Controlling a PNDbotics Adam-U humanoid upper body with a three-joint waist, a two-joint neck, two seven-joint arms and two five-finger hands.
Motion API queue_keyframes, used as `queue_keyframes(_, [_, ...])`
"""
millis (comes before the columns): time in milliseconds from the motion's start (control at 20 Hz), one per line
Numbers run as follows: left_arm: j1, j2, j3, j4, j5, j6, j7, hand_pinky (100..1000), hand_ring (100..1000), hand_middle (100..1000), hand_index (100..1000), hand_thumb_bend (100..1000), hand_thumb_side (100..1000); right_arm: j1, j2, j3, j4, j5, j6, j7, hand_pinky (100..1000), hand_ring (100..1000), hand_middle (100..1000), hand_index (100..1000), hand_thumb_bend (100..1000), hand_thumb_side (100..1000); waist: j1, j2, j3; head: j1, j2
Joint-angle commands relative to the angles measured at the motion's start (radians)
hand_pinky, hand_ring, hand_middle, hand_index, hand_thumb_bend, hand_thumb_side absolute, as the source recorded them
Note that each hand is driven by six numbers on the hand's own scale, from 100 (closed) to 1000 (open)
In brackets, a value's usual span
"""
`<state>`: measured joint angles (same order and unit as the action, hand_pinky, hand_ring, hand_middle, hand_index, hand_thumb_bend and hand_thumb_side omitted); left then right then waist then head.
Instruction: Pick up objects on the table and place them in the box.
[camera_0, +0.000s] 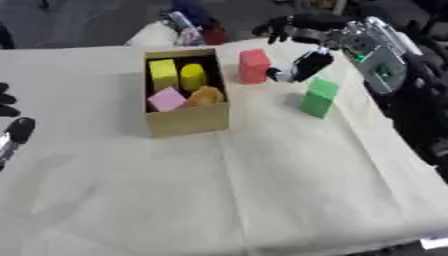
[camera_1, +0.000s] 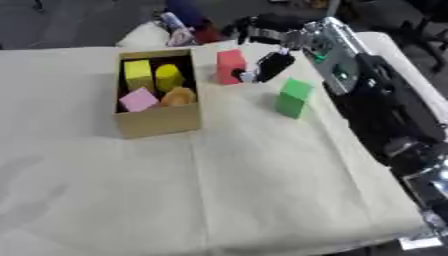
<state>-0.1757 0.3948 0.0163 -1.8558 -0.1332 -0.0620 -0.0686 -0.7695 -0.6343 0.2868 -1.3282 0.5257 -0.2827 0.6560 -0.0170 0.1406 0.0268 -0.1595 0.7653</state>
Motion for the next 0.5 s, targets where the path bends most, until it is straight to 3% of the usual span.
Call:
queue_keyframes(50, [-0.004, 0.019, 0.012, -0.011, -0.006, -0.003, -0.003, 731, 605, 604, 774, 559, 502, 0.033, -0.097, -0.003, -0.092, -0.053, 0.028, 0.082, 817, 870, 956, 1000, 299, 383, -0.011, -0.014, -0.003, 0.011, 0.005])
queue_keyframes(200, [-0.002, 0.017, 0.013, -0.009, -0.006, -0.003, -0.004, 732, 605, 604, 774, 556, 504, 0.083, -0.117, -0.013, -0.100, -0.046, 0.053, 0.108, 815, 871, 958, 1000, 316, 411, -0.007, -0.014, -0.007, 0.015, 0.005])
queue_keyframes(500, [-0.004, 0.012, 0.012, -0.007, -0.004, -0.004, -0.012, 731, 605, 604, 775, 554, 506, 0.104, -0.088, -0.032, -0.001, 0.028, 0.065, 0.072, 812, 871, 957, 1000, 332, 419, 0.002, -0.012, -0.009, 0.019, 0.005])
